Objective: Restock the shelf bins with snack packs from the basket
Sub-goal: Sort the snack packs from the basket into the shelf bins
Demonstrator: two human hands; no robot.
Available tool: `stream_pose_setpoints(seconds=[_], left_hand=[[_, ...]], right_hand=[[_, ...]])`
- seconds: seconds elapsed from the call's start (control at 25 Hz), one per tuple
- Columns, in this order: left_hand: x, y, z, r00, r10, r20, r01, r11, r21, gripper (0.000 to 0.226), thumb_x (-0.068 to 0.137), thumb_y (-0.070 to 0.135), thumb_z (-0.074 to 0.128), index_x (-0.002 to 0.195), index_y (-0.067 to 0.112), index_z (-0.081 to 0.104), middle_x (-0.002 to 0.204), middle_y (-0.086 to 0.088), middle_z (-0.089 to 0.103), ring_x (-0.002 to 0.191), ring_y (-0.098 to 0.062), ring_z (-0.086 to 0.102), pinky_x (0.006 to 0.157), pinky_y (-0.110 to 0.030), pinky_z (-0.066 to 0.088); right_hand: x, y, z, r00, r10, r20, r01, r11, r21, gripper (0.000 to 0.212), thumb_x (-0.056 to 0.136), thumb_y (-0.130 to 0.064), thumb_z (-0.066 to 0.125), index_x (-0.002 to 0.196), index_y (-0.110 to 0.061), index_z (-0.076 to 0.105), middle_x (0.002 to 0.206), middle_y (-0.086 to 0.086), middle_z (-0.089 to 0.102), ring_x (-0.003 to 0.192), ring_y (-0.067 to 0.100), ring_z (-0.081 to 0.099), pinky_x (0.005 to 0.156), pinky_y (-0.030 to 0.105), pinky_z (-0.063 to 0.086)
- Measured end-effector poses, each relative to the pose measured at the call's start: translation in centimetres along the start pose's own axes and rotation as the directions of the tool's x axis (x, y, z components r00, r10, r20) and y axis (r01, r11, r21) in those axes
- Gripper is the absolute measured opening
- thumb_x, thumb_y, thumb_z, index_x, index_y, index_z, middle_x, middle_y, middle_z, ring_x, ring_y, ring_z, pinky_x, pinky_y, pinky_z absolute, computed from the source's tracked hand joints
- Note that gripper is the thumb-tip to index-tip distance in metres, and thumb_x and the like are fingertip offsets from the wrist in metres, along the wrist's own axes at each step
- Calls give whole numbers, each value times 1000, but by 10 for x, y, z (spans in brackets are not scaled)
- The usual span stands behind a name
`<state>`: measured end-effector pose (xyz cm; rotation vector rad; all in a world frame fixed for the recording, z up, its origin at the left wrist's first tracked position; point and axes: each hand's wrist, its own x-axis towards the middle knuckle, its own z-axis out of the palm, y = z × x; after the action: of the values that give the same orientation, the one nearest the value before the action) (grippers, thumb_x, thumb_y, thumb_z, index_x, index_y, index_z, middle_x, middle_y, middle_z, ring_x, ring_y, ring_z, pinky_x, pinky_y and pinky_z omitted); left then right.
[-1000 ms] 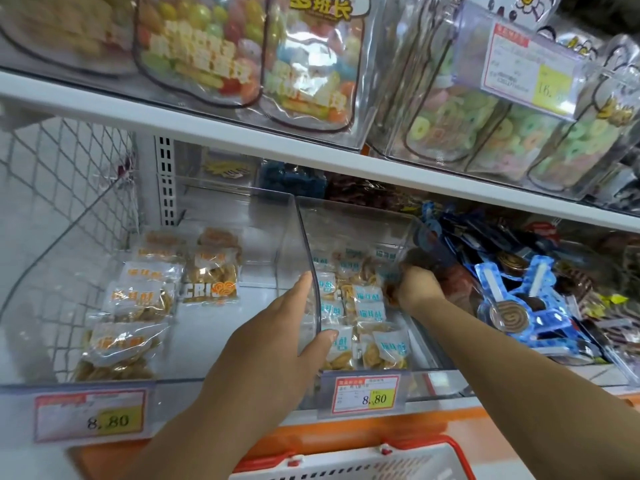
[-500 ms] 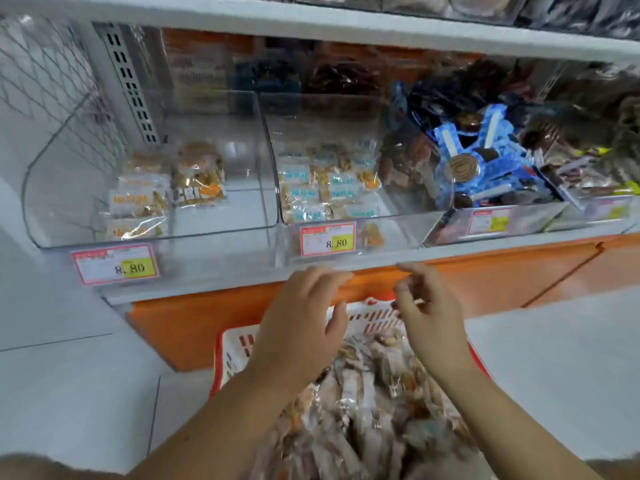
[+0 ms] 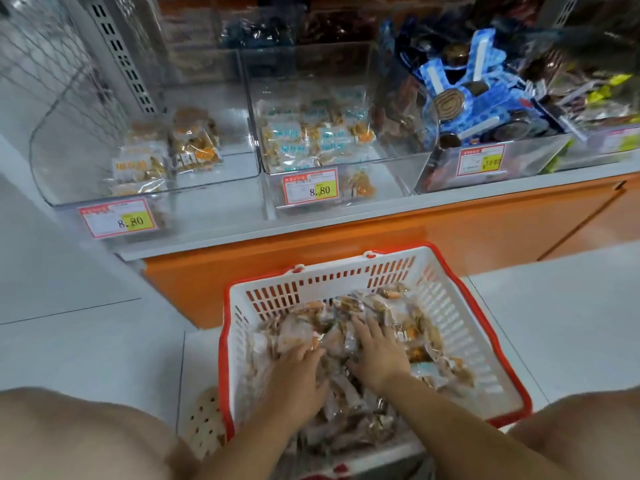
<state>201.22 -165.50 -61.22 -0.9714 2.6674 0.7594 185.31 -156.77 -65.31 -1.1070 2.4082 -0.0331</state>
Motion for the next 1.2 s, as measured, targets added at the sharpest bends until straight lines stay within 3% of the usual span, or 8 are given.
stream_pose_setpoints(seconds=[0.16,0.32,0.44,0.56,0.68,0.88,1.0,1.2], left_hand=[[3,-1,-5,997,-55,-63,45,988,-148,61,95,32,57,150,29,31,155,8,31,143,-10,25,117,-29,21],[12,15,-31,976,-181,-121,89,841,-534,60,94,45,56,148,34,31,148,18,35,136,-11,38,105,-29,39],[15,17,-52,958,-273,91,197,390,-899,67,85,51,63,144,32,40,140,12,49,123,-18,56,91,-32,53],[15,10,-62,962,-183,203,210,18,-977,43,82,24,70,124,14,64,109,-10,73,91,-20,72,72,-30,58],[9,15,-66,966,-172,193,198,12,-980,22,86,14,68,108,9,71,93,-9,76,77,-16,72,62,-25,56],[1,17,-73,961,-227,160,154,-43,-987,18,88,10,66,105,9,72,96,-12,75,79,-19,72,61,-26,56],[-4,15,-78,950,-276,145,111,-135,-984,20,90,8,64,110,7,69,100,-14,74,88,-25,73,65,-31,59],[-26,18,-105,965,-254,60,40,-83,-996,26,91,6,62,115,16,64,101,-7,75,88,-25,74,68,-30,59]], right_hand=[[5,-7,-6,996,-15,-87,18,999,27,42,98,-22,44,139,-28,43,139,1,53,121,22,51,100,35,45],[-12,-22,-52,980,-40,-193,153,773,616,16,99,-28,53,106,-25,67,77,-10,67,62,1,57,57,13,43],[-31,-27,-85,991,-54,-125,136,445,885,25,96,-28,58,76,-17,66,67,-7,64,62,10,66,67,30,57],[-38,-18,-94,997,-45,-58,70,366,928,51,93,-44,57,89,7,61,83,29,64,74,44,65,72,44,57],[-44,-19,-95,998,-8,-65,64,313,948,79,79,-58,64,96,17,51,76,21,51,52,30,47,48,26,45],[-48,-28,-95,999,-32,-12,14,60,998,30,92,-36,61,108,-12,71,102,17,72,70,25,65,70,37,52],[-50,-38,-94,990,-139,2,-5,-21,1000,42,86,-29,67,112,2,59,107,22,69,90,29,66,76,39,53],[-59,-65,-107,991,-55,-123,128,121,984,15,83,-7,70,94,-4,61,69,4,63,69,22,61,65,30,52]])
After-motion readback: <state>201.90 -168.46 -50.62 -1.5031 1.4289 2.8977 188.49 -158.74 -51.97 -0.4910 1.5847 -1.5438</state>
